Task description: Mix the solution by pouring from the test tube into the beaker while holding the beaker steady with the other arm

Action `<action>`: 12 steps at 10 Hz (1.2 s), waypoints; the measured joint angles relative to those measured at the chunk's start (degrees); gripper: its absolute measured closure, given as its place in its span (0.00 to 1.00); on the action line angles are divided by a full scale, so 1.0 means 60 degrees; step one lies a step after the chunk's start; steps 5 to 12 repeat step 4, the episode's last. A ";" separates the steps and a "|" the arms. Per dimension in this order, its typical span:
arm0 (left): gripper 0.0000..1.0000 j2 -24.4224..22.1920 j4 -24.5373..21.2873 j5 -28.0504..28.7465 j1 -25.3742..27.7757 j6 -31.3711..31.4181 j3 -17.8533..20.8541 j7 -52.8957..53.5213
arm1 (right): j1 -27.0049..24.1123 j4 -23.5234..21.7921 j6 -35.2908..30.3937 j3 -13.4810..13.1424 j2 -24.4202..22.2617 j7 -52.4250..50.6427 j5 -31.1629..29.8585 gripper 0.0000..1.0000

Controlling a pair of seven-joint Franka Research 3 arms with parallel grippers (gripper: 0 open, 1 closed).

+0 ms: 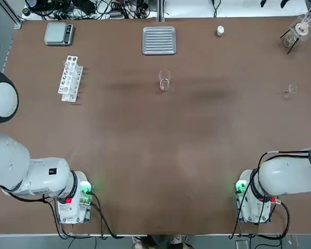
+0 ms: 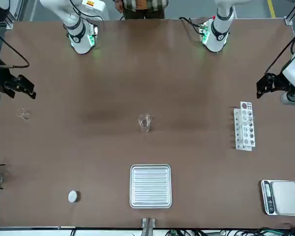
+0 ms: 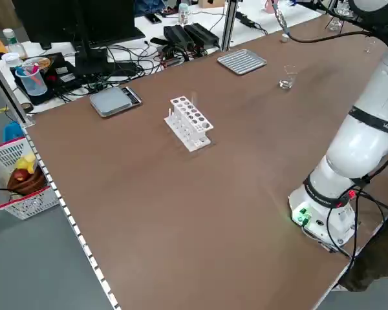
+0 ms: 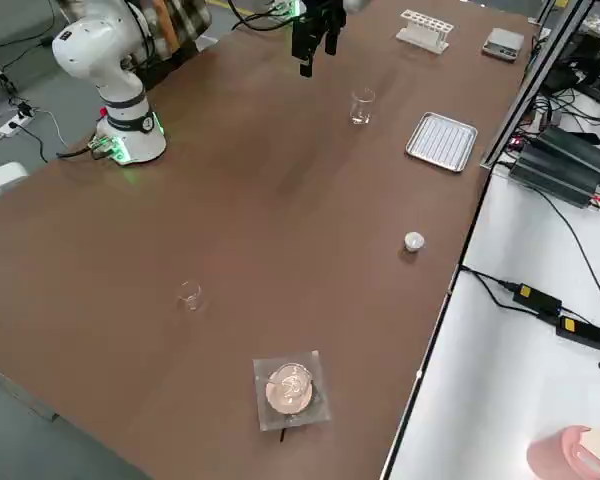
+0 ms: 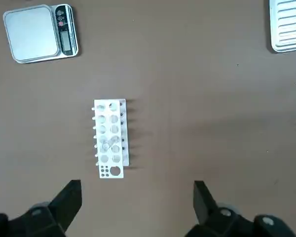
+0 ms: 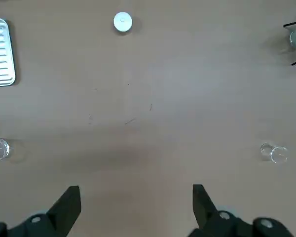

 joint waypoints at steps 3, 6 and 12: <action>0.00 0.0000 0.0000 -0.0780 0.0036 0.0000 0.0044 -0.0017 | 0.0000 0.0000 -0.0003 0.0014 0.0000 0.0000 0.0000 0.00; 0.00 0.0000 0.0000 -0.0809 0.0040 0.0000 0.0058 -0.0018 | 0.0000 0.0000 -0.0003 0.0015 0.0000 0.0000 0.0000 0.00; 0.00 0.0000 0.0000 -0.0809 0.0040 0.0000 0.0058 -0.0018 | 0.0000 0.0000 -0.0003 0.0015 0.0000 0.0000 0.0000 0.00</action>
